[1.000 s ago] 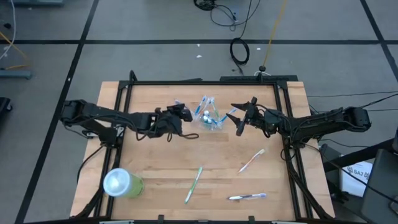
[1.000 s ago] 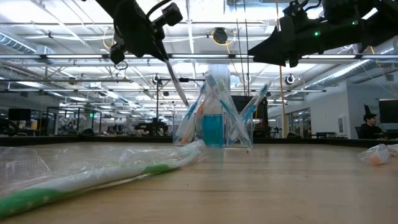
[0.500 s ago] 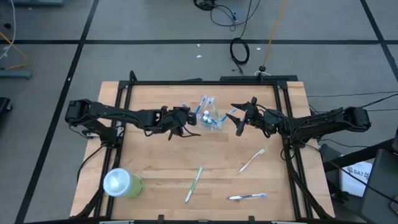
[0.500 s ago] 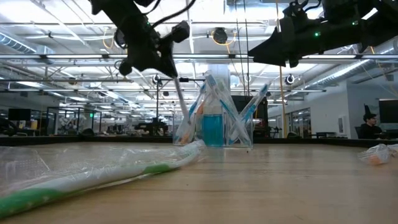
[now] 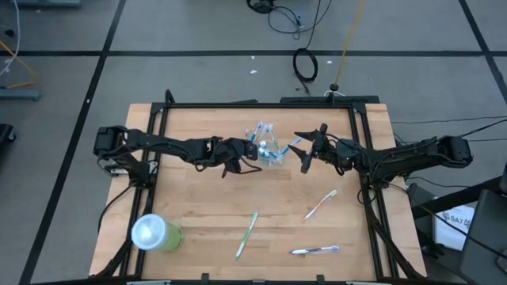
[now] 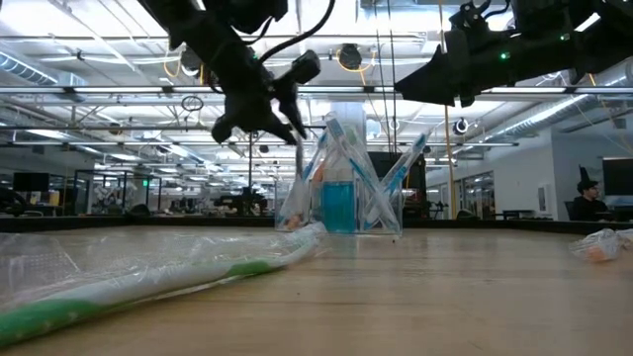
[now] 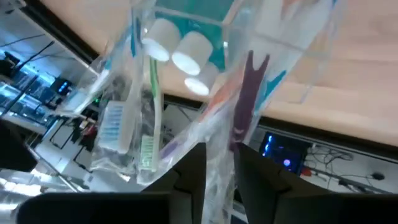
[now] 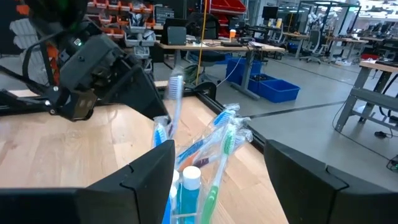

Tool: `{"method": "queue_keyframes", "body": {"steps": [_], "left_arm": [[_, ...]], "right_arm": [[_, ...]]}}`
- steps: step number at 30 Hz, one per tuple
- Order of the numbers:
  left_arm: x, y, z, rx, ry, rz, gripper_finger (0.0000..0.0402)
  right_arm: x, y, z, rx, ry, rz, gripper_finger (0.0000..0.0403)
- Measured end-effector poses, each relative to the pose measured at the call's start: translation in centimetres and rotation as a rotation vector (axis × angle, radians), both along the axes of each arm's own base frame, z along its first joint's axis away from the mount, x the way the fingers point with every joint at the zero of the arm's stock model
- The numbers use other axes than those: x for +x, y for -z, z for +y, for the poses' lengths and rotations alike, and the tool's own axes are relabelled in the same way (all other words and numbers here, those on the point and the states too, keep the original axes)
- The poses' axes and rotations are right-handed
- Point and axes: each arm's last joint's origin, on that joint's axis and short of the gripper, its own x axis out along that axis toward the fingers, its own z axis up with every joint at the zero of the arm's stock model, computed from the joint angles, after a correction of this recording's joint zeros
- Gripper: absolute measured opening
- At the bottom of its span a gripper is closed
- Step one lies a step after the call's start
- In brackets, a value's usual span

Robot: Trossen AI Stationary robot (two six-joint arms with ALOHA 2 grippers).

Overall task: Pick & Place toothbrushing station
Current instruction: Put the top purple toothbrush into the transparent organizer, then put the orange toothbrush into the transparent organizer

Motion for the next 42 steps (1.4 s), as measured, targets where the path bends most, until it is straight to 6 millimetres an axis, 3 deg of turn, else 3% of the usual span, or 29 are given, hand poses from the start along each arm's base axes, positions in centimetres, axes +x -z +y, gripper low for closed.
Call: {"method": "queue_keyframes", "body": {"steps": [13, 29, 38, 42], "left_arm": [[0.2, -0.1, -0.5, -0.093, -0.043, -0.094, 0.0088], [0.2, -0.4, -3.9, -0.159, -0.065, -0.184, 0.0088], [-1.8, -4.3, -5.3, -0.326, -0.068, -0.365, 0.0088], [-2.9, -6.1, -5.7, -0.560, -0.155, -0.537, 0.0088]], "right_arm": [[0.0, 0.1, 0.0, 0.002, -0.001, 0.005, 0.0240], [0.0, 0.3, 0.0, 0.023, 0.001, 0.017, 0.0240], [0.0, 0.3, 0.0, 0.032, 0.001, 0.016, 0.0240], [0.0, 0.3, 0.0, 0.061, -0.004, 0.002, 0.0240]]}}
